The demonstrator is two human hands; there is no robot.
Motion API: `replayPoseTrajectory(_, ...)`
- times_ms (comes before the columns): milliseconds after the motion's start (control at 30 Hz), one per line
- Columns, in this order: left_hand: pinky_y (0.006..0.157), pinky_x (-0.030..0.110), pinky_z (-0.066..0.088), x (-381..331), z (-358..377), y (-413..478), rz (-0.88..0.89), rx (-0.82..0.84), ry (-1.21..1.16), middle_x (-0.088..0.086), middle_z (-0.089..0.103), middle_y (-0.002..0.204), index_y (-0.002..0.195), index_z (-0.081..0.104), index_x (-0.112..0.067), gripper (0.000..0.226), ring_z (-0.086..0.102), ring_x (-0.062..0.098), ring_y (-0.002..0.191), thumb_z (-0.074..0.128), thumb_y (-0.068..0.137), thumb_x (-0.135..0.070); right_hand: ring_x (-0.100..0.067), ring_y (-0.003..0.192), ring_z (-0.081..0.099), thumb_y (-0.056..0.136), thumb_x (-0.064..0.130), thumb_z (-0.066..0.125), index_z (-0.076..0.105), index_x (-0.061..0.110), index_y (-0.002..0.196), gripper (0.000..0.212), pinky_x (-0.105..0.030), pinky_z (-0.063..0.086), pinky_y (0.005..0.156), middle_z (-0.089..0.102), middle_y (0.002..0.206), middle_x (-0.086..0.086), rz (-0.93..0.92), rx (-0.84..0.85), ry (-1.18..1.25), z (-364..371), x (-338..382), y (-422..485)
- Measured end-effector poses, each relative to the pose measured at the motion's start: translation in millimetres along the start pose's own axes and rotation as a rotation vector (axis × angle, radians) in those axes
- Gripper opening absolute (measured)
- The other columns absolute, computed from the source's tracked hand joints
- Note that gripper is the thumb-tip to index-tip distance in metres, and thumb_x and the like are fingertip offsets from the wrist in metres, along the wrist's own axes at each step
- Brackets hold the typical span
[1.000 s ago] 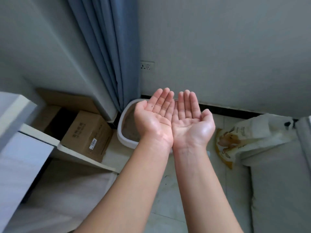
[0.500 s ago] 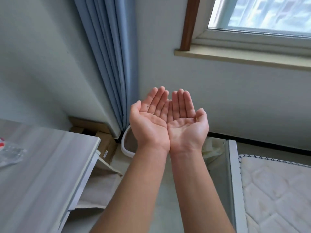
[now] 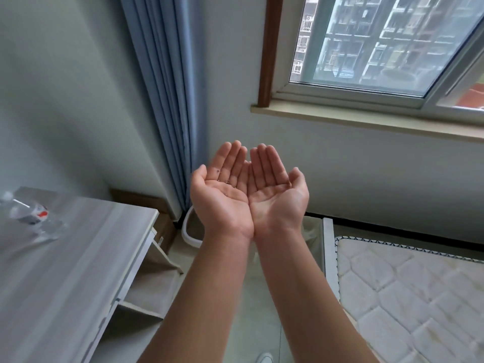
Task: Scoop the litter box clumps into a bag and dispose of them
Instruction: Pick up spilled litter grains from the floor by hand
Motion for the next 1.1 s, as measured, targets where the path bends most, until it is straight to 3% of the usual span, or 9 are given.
replayPoseTrajectory(500,0.111,0.039,0.042,-84.3,-2.9,-40.1,0.101,0.086,0.025,0.016,0.071,0.119,0.127,0.062,0.0,0.053,0.067,0.026,0.116,0.023,0.105,-0.03,-0.025,0.109,0.069,0.104,0.037,0.028,0.065,-0.001,0.121,0.056,-0.037,0.049,0.102,0.072,0.116,-0.015,0.022,0.112,0.049,40.8,-58.7,-55.2)
replayPoseTrajectory(800,0.115,0.038,0.038,-143.6,-30.6,-21.2,0.328,0.009,0.072,0.011,0.069,0.125,0.132,0.06,-0.004,0.054,0.063,0.021,0.121,0.022,0.104,-0.03,-0.028,0.114,0.066,0.104,0.036,0.03,0.065,-0.002,0.121,0.055,-0.04,0.044,0.109,0.071,0.117,-0.017,0.278,0.174,-0.002,64.4,-129.6,-43.5)
replayPoseTrajectory(1100,0.115,0.038,0.037,-164.2,-47.9,5.7,0.582,-0.183,0.023,0.013,0.07,0.123,0.133,0.057,-0.003,0.054,0.063,0.022,0.121,0.021,0.105,-0.031,-0.03,0.117,0.065,0.105,0.034,0.028,0.065,-0.002,0.119,0.054,-0.042,0.042,0.111,0.071,0.116,-0.019,0.586,0.229,-0.118,73.6,-171.9,-4.6)
Point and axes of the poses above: each hand's wrist, its own y-axis towards the middle knuckle, its own z-axis out of the palm, x = y × z, the point moved 4 cm from there along y, towards the middle knuckle
